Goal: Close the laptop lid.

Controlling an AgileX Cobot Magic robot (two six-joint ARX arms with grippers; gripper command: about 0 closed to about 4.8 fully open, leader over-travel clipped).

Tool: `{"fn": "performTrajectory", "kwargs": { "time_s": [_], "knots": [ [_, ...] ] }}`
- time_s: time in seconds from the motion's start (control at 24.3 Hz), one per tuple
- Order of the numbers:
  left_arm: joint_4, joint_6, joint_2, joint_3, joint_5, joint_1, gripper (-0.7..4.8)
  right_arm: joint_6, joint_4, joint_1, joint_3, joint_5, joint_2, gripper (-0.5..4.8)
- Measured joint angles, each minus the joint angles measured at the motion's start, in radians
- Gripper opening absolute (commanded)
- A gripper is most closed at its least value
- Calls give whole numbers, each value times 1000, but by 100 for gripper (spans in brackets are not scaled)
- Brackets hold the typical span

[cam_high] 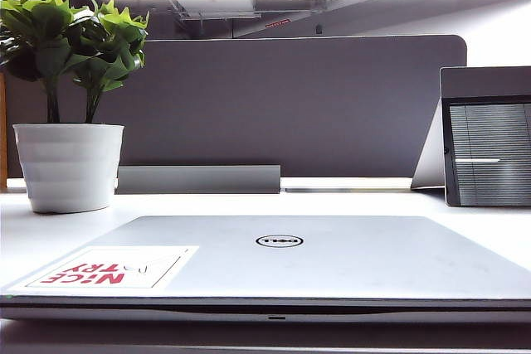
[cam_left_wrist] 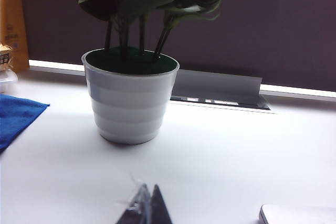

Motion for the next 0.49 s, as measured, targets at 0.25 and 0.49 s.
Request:
{"fn": "performTrajectory", "kwargs": {
  "time_s": [0.25, 0.49],
  "knots": [
    [0, 0, 0, 0, 0, 0, -5, 23, 48, 0, -33, 3, -58, -1],
    [0, 0, 0, 0, 0, 0, -5, 29, 63, 17, -33, 2, -69, -1]
  ]
}}
